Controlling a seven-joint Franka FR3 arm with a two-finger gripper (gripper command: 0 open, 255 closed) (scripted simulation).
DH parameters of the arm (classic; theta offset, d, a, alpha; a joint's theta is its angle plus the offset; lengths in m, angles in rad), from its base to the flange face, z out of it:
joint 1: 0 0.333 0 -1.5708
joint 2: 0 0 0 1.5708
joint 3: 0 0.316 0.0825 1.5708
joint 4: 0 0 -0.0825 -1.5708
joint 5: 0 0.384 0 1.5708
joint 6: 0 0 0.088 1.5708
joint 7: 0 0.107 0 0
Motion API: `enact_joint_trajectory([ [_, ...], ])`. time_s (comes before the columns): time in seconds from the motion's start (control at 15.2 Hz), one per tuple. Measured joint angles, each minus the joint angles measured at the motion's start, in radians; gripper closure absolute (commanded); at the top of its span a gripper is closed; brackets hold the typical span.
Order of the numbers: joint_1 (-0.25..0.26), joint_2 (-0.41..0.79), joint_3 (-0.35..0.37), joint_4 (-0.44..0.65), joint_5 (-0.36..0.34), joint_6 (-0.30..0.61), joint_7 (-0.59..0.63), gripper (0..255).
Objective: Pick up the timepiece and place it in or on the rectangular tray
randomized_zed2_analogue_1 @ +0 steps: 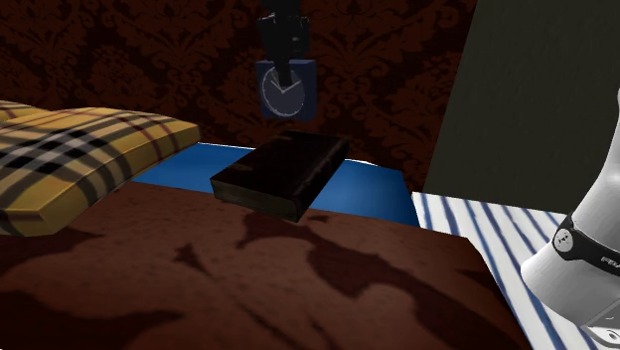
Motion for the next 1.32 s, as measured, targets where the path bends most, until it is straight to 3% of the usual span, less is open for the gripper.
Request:
enact_joint_trajectory([
  [0.99,-0.002,0.054,-0.002,-0.141,-0.004,0.195,0.002,255],
  [1.32,-0.002,0.058,-0.002,-0.148,-0.004,0.210,0.003,255],
])
